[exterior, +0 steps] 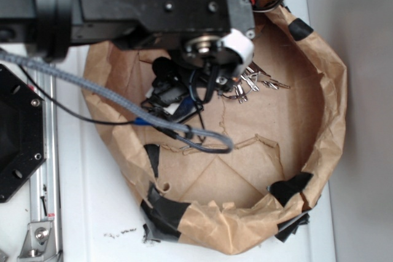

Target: Grab the yellow duck.

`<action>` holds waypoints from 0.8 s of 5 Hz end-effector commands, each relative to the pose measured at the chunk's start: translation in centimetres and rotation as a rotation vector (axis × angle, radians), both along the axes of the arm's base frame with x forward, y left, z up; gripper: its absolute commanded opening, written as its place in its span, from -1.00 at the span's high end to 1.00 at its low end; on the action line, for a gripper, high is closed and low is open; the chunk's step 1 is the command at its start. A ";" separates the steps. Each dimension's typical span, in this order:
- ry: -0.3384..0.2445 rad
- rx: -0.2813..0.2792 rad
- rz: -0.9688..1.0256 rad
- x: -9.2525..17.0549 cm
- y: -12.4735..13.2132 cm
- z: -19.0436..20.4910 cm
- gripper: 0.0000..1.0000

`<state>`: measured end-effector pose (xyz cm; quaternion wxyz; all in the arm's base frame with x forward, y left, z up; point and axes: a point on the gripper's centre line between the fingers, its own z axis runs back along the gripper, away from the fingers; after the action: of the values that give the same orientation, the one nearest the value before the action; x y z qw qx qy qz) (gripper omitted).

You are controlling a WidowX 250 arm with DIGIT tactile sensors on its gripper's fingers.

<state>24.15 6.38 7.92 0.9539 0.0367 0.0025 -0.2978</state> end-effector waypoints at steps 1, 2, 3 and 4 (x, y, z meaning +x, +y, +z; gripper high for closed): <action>-0.005 0.020 -0.053 -1.4 2.0 -2.4 -1.00; -0.027 0.061 -0.110 -0.6 2.8 -3.2 -1.00; -0.037 0.082 -0.122 0.9 3.1 -3.3 -1.00; -0.019 0.105 -0.140 1.2 3.2 -4.4 -1.00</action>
<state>24.29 10.10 2.44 0.9309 0.0759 0.0252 -0.3565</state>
